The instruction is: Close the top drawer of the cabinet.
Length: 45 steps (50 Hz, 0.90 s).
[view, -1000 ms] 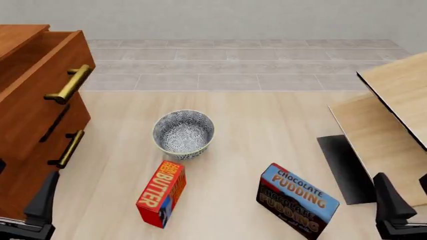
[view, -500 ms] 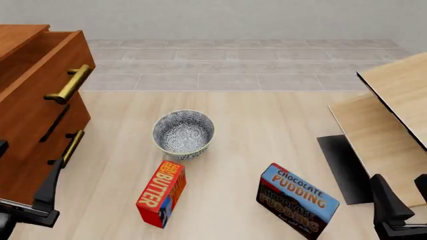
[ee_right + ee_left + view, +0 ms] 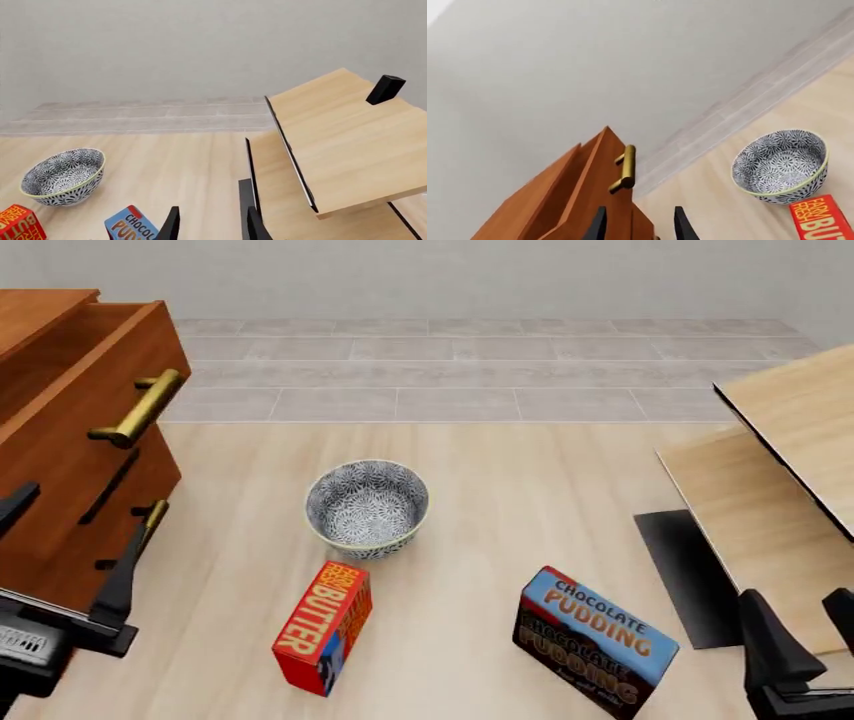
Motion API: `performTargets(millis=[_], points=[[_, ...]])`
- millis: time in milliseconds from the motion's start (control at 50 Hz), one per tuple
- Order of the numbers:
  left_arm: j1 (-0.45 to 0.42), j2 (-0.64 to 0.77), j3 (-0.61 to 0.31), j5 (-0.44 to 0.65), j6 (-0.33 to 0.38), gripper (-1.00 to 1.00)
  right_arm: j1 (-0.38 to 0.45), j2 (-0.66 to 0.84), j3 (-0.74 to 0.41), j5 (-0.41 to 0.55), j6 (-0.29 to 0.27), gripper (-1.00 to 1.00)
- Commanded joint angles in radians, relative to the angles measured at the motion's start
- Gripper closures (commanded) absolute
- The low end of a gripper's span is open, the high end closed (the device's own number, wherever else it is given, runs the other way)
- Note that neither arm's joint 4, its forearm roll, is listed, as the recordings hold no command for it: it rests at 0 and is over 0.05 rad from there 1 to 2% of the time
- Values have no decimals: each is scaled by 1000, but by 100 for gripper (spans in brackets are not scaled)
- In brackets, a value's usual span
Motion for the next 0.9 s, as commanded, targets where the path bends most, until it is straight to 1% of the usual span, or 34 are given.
performTargets(millis=[20,60,140,180,240,280,300,340,520,620,900], points=[[-17,117,5,-127,68,-100,4,2,3,-2,-2,-100],[-17,126,2,-131,69,-100,3,2,3,-2,-2,-100],[-13,170,-1,-175,84,-100,3,2,3,-3,-4,-100],[-18,210,22,-243,130,-100,4,1,5,-4,-3,-100],[-13,229,9,-244,120,-100,5,0,4,-4,-4,-100],[-14,265,23,-300,157,-100,4,1,5,-5,-5,-100],[-12,275,20,-305,157,-100,3,1,5,-6,-4,-100],[-5,274,5,-291,151,-100,3,2,5,-6,-5,-100],[-3,312,-3,-326,175,-100,4,1,3,-3,-6,-100],[-8,304,-21,-305,179,-100,1,1,5,-4,-7,-100],[-7,360,-56,-341,210,-100,-1,0,4,-5,-10,-100]])
